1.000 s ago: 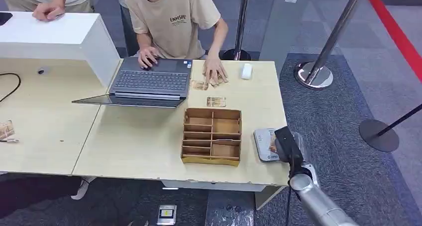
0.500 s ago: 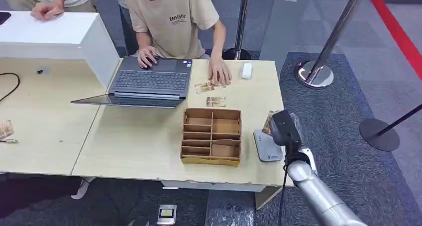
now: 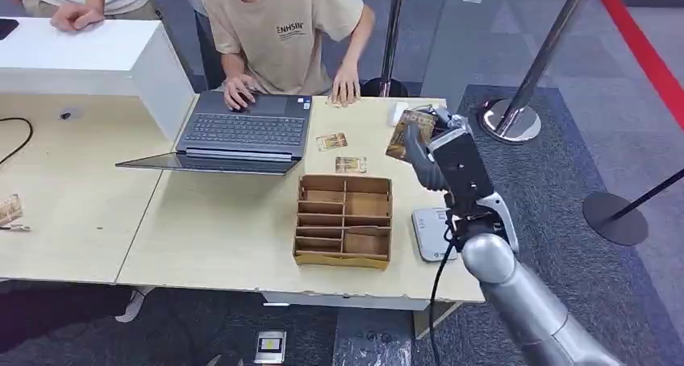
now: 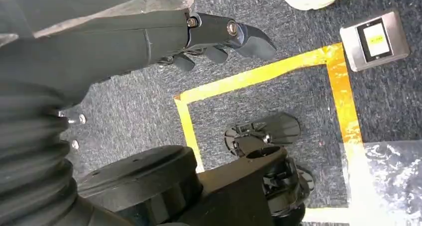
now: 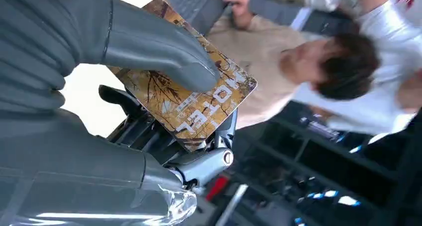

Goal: Pass the card to the sensor for recognition and then transmit it.

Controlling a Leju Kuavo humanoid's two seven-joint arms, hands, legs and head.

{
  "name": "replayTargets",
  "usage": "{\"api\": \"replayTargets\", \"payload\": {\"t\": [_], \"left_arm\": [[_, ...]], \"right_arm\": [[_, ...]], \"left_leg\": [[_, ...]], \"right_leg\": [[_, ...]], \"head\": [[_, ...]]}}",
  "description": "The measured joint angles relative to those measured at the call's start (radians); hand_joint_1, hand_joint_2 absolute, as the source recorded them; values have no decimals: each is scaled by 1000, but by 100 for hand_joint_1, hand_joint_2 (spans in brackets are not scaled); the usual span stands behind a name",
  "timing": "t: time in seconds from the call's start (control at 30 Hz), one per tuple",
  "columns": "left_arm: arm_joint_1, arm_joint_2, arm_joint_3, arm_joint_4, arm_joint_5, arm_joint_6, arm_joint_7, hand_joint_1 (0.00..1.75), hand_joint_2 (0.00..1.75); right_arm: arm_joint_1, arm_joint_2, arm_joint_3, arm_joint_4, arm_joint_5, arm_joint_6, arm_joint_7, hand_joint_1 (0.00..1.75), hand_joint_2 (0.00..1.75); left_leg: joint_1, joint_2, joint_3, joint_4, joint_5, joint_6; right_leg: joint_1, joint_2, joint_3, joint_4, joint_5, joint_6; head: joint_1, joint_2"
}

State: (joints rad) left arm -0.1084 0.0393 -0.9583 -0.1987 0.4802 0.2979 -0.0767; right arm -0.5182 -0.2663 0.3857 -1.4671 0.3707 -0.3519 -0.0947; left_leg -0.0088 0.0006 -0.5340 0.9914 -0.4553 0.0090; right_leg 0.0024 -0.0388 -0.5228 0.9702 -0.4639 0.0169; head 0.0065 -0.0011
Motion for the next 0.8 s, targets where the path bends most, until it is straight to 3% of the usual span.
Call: {"api": "replayTargets", "payload": {"t": [0.2, 0.4, 0.57, 0.8], "left_arm": [[-19, -2, -19, 0, -32, -10, 23, 0, 175], [-23, -3, -37, 0, -38, -10, 28, 0, 175], [-40, -27, -60, 0, -69, 19, 65, 0, 175], [-44, -43, -82, 0, -74, 21, 66, 0, 175]], "right_arm": [[-162, 8, 89, 26, 247, 63, 52, 175, 175], [-234, 17, 151, 66, 307, 60, 62, 175, 175], [-318, 31, 253, 205, 716, 2, 122, 175, 175], [-383, 60, 365, 413, 959, -67, 137, 175, 175]], "left_leg": [[0, 0, 0, 0, 1, 0], [0, 0, -1, 0, 0, 0], [0, -1, -2, 0, 0, 0], [0, -1, -2, 0, 0, 0]], "right_leg": [[0, 0, 0, 0, 0, 0], [0, 0, -1, 0, 0, 0], [0, -2, -1, 0, 0, 0], [0, -2, -1, 0, 0, 0]], "head": [[0, 0], [0, 0], [0, 0], [0, 0]]}}
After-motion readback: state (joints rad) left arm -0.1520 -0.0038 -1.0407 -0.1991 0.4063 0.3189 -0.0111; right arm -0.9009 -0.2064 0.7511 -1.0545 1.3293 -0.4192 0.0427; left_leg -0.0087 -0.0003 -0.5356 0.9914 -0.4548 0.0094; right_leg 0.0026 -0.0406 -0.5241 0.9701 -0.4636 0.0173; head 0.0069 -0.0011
